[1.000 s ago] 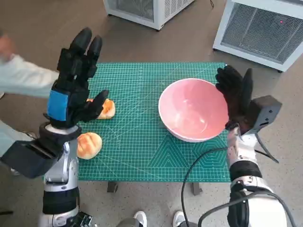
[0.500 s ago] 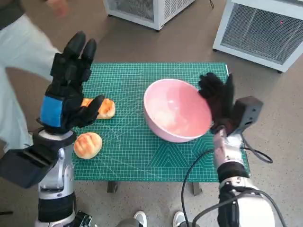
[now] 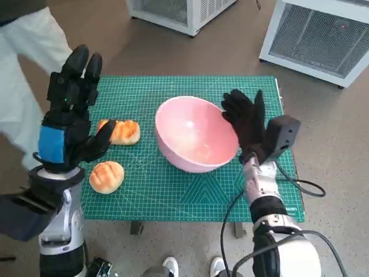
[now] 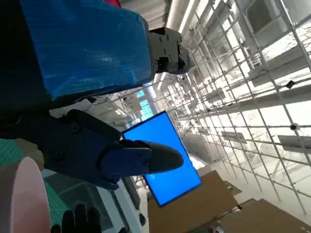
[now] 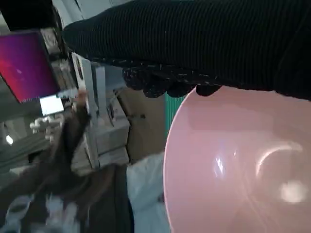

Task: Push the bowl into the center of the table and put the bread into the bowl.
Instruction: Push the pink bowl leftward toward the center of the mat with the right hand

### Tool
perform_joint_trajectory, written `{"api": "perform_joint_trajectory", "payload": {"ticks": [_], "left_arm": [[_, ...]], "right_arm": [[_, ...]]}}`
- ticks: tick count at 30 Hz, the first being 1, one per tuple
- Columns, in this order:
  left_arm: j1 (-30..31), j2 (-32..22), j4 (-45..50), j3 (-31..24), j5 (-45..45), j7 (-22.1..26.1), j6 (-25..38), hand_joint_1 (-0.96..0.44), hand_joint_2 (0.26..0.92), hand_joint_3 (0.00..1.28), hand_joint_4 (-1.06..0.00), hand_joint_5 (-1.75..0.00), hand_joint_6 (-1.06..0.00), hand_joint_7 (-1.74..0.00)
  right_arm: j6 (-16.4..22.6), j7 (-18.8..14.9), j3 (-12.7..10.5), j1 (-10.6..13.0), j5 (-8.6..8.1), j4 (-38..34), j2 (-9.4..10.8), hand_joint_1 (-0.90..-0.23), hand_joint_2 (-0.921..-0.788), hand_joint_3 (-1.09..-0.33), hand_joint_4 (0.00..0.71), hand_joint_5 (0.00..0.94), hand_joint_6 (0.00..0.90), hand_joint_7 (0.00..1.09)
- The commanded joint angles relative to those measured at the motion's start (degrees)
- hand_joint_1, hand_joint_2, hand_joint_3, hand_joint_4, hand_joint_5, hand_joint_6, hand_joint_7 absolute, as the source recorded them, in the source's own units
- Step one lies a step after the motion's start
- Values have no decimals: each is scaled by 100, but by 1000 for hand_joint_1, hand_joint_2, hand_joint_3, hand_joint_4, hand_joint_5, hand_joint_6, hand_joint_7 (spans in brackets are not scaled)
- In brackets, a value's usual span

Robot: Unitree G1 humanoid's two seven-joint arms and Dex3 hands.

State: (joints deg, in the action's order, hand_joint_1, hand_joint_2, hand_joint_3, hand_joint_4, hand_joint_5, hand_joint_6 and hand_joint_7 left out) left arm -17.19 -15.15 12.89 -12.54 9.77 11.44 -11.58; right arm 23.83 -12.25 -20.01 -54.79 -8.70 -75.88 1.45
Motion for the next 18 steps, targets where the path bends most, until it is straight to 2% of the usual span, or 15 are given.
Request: {"api": "perform_joint_trajectory", "payload": {"ticks": [1, 8, 11, 18], "left_arm": [[155, -47, 277, -103, 28, -85, 118, -718, 921, 425, -165, -10, 1, -431], [179, -41, 338, -114, 20, -97, 176, -716, 921, 427, -164, -8, 1, -420], [323, -37, 484, -188, -88, -191, 173, -712, 921, 429, -161, -6, 1, -409], [412, -32, 581, -208, -110, -271, 233, -700, 921, 433, -158, -4, 1, -400]], "right_arm": [[-174, -9, 28, -3, 81, -116, 154, -619, -921, -893, 179, 14, 60, 518], [-180, 1, 37, -9, 108, -118, 166, -628, -921, -886, 186, 13, 75, 503], [-243, -129, 129, -75, 189, -129, 275, -639, -921, -888, 182, 9, 80, 494], [-310, -170, 146, -121, 219, -123, 359, -654, -921, -881, 175, 4, 87, 479]]}}
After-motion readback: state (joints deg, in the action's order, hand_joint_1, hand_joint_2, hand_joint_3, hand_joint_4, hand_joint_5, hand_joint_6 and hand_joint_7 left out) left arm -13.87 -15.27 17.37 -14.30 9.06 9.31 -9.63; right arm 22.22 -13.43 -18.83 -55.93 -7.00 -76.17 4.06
